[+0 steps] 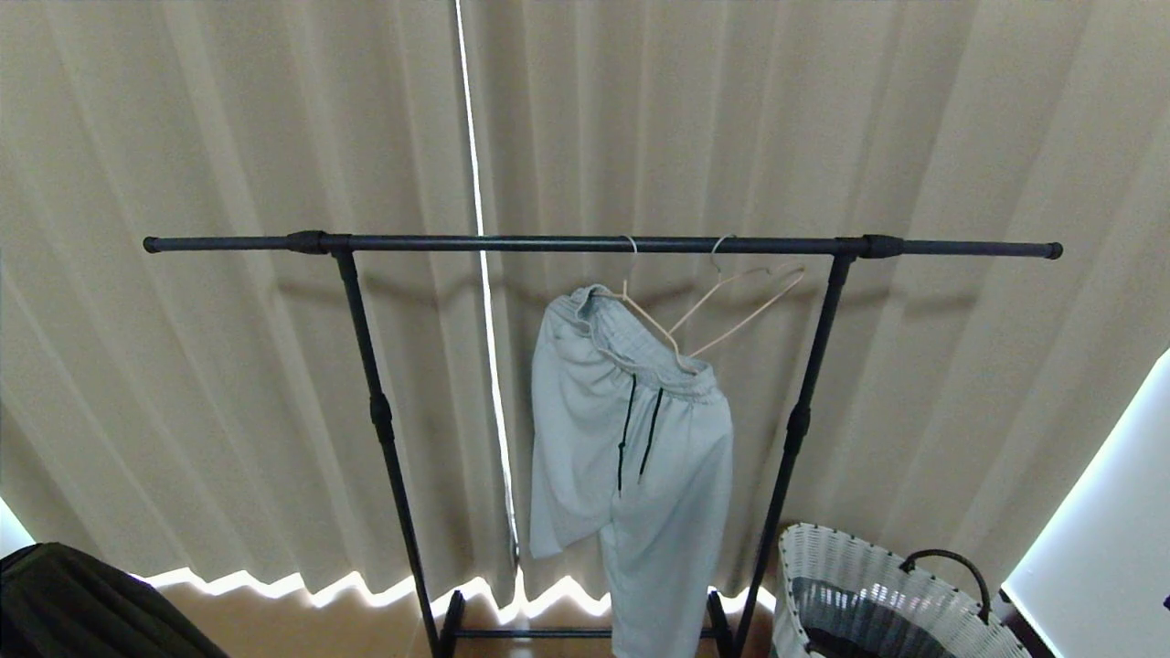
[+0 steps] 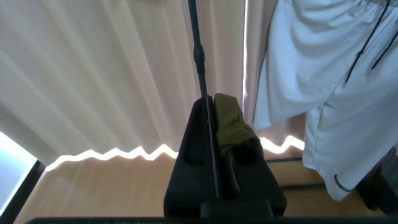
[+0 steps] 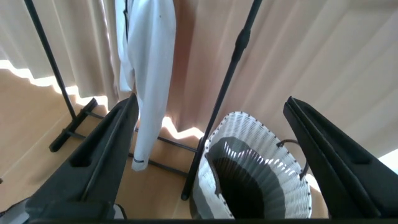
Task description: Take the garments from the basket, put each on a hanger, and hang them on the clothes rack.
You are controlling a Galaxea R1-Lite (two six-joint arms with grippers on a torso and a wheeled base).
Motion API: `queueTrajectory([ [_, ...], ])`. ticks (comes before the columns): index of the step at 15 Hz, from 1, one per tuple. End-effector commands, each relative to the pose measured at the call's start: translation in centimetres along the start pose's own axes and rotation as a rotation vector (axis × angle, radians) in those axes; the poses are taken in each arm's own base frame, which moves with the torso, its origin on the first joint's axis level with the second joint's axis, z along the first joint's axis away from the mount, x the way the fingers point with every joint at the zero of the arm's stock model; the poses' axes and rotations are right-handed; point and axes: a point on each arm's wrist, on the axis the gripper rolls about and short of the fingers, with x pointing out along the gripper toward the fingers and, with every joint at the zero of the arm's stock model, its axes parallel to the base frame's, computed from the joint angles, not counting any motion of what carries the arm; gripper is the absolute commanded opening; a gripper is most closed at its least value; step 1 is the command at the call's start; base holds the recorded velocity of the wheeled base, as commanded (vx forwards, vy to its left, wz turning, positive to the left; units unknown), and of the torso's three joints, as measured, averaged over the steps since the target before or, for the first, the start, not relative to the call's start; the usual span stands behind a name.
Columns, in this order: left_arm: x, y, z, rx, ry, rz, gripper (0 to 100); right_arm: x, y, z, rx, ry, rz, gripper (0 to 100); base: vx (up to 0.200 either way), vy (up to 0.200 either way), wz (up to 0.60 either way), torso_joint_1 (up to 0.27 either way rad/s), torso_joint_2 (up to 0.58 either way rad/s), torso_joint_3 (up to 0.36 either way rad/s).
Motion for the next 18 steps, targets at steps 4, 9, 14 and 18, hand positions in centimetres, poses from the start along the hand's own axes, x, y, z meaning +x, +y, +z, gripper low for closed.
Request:
queueTrajectory([
  [4, 0.0, 0.0, 0.2, -0.002, -0.007, 0.002, 0, 1.0, -0.3, 1.7, 0.002, 0.033, 0.0, 100, 0.0, 0.0, 0.0, 0.0, 0.0, 0.0],
  [9, 0.0, 0.0, 0.1, -0.002, -0.003, 0.001, 0, 1.6, -0.5, 2.3, 0.016, 0.06, -0.007, 100, 0.0, 0.0, 0.0, 0.0, 0.0, 0.0],
  [14, 0.0, 0.0, 0.2, 0.002, -0.005, -0.003, 0, 1.6, -0.4, 1.6, 0.018, 0.081, -0.004, 100, 0.0, 0.0, 0.0, 0.0, 0.0, 0.0],
  [18, 0.0, 0.0, 0.1, 0.005, -0.005, -0.009, 0, 1.6, -0.4, 1.8, 0.013, 0.072, 0.008, 100, 0.0, 0.0, 0.0, 0.0, 0.0, 0.0],
])
